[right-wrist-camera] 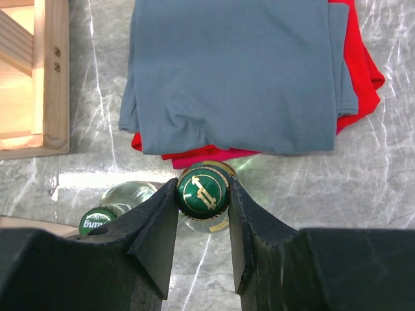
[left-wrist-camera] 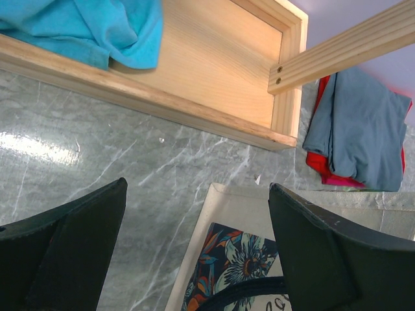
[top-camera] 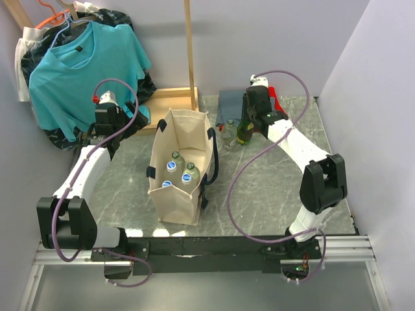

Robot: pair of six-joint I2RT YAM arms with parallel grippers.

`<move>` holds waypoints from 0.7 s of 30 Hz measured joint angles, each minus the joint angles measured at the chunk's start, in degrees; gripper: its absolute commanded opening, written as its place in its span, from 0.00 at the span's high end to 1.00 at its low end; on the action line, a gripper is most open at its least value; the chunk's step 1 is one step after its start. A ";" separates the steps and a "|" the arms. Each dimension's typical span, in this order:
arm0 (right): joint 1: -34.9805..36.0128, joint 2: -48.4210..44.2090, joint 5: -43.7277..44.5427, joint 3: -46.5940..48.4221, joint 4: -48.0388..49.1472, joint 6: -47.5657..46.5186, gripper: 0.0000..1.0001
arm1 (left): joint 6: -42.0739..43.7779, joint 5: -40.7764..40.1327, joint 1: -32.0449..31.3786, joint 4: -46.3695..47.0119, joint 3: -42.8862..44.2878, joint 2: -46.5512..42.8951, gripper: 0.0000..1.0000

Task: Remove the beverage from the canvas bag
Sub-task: Place the drink at the center of the board.

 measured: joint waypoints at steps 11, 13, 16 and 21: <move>0.00 2.71 -0.59 0.02 1.38 0.02 1.00 | 0.00 -0.02 0.00 -0.04 0.00 0.00 0.04; 0.00 2.71 -0.68 0.02 1.51 0.02 1.00 | 0.00 -0.04 -0.02 -0.07 0.00 0.00 0.04; 0.00 2.71 -0.79 0.02 1.57 0.02 1.00 | 0.00 -0.04 -0.07 -0.04 0.00 0.00 0.04; 0.00 2.71 -1.09 0.02 1.22 0.02 1.00 | 0.00 -0.02 -0.11 -0.04 0.00 0.00 0.04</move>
